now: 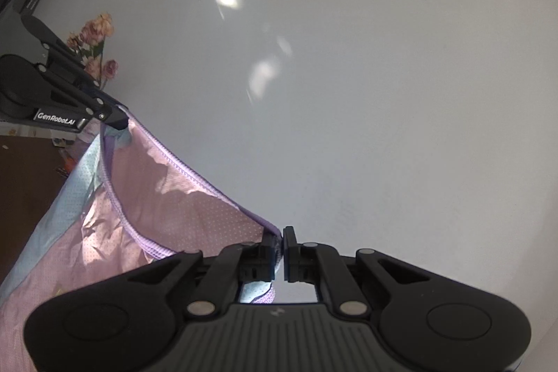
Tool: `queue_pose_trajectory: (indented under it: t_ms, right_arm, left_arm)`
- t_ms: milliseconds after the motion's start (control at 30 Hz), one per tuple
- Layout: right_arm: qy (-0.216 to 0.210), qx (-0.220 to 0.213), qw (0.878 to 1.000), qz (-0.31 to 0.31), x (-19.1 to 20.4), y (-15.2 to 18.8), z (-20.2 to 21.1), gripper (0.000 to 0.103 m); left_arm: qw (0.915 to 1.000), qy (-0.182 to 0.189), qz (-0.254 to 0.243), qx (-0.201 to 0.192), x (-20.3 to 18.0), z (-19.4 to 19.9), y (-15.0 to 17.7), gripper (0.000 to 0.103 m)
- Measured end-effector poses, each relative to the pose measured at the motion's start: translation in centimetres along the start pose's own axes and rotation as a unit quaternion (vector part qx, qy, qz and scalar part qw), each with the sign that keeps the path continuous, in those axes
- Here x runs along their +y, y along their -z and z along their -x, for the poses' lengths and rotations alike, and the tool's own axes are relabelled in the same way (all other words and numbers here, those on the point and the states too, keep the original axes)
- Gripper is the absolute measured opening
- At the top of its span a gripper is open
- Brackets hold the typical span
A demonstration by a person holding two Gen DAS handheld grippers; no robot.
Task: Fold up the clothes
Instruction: 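Lift the garment high with both grippers, stretching it between them, then lower the garment flat onto the table with both grippers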
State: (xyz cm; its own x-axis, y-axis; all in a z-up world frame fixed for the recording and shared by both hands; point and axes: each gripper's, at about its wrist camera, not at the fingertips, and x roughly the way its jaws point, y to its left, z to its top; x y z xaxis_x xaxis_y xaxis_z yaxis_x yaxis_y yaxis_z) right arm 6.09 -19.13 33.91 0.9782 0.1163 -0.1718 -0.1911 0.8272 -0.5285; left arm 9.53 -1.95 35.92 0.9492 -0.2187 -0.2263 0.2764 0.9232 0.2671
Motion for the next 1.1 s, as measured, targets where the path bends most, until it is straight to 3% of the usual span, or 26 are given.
queue_pose_trajectory:
  t_ms: [100, 133, 167, 233, 300, 333, 400, 467, 533, 633, 700, 767, 833, 933, 1000, 1033, 1067, 1100]
  right_arm:
    - [0.032, -0.009, 0.999, 0.005, 0.7, 1.7, -5.5, 0.003]
    - [0.055, -0.019, 0.998, 0.007, 0.9, 2.1, -6.7, 0.003]
    - [0.080, -0.035, 0.996, 0.008, 0.9, 2.2, -7.7, 0.003]
    - [0.119, -0.104, 0.987, 0.003, 0.7, 2.3, -7.7, 0.003]
    - [0.157, -0.173, 0.972, -0.019, 0.3, 2.3, -6.0, 0.003]
    - [0.165, -0.200, 0.966, -0.022, 0.3, 2.4, -4.9, 0.003]
    - [0.179, -0.223, 0.958, -0.008, 0.7, 2.8, -2.9, 0.003]
    - [0.183, -0.238, 0.954, 0.009, 1.4, 3.3, -1.1, 0.003]
    - [0.156, -0.214, 0.964, 0.015, 2.3, 4.4, 0.4, 0.003]
    - [0.085, -0.133, 0.987, 0.026, 4.9, 8.1, 1.2, 0.003]
    - [0.019, -0.055, 0.998, 0.007, 7.3, 12.1, 0.9, 0.003]
    - [-0.038, 0.026, 0.999, -0.013, 10.4, 17.2, 0.6, 0.003]
    - [-0.087, 0.094, 0.991, -0.038, 13.7, 22.5, 1.6, 0.003]
    - [-0.134, 0.143, 0.976, -0.093, 16.9, 28.2, 5.9, 0.003]
    - [-0.167, 0.162, 0.961, -0.150, 17.2, 30.2, 8.9, 0.004]
    - [-0.186, 0.163, 0.953, -0.173, 17.4, 29.9, 9.6, 0.009]
    - [-0.201, 0.167, 0.946, -0.190, 17.1, 30.0, 10.9, 0.020]
    - [-0.210, 0.170, 0.941, -0.201, 16.9, 29.4, 11.4, 0.031]
  left_arm:
    - [0.9997, -0.019, 0.004, -0.015, -0.2, -5.0, 1.7, 0.002]
    - [0.9991, -0.026, 0.006, -0.032, -0.2, -6.0, 2.0, 0.002]
    - [0.9968, -0.026, 0.008, -0.075, -0.3, -6.1, 2.1, 0.002]
    - [0.9827, -0.047, 0.010, -0.179, -0.7, -4.4, 2.2, 0.002]
    - [0.9624, -0.060, 0.009, -0.265, -1.1, -1.9, 2.5, 0.002]
    - [0.9561, -0.063, 0.005, -0.286, -1.2, -0.9, 2.7, 0.002]
    - [0.9513, -0.063, -0.004, -0.302, -1.2, 0.8, 3.2, 0.002]
    - [0.9578, -0.048, -0.007, -0.283, -0.9, 1.8, 4.3, 0.002]
    - [0.9702, -0.024, -0.008, -0.241, -0.7, 2.6, 6.0, 0.002]
    - [0.9910, 0.023, 0.000, -0.132, -1.6, 2.5, 11.4, 0.002]
    - [0.9981, 0.046, 0.011, -0.038, -2.9, 2.0, 17.3, 0.002]
    - [0.9957, 0.068, 0.029, 0.056, -4.7, 1.9, 24.4, 0.002]
    - [0.9840, 0.098, 0.054, 0.139, -6.5, 2.3, 31.0, 0.002]
    - [0.9708, 0.133, 0.079, 0.183, -7.9, 5.8, 36.6, 0.004]
    - [0.9608, 0.166, 0.115, 0.190, -6.7, 8.4, 37.3, 0.023]
    - [0.9564, 0.181, 0.135, 0.186, -5.5, 9.7, 37.2, 0.046]
    - [0.9553, 0.183, 0.154, 0.173, -4.7, 11.0, 37.2, 0.061]
    - [0.9553, 0.174, 0.174, 0.164, -3.7, 11.4, 36.6, 0.066]
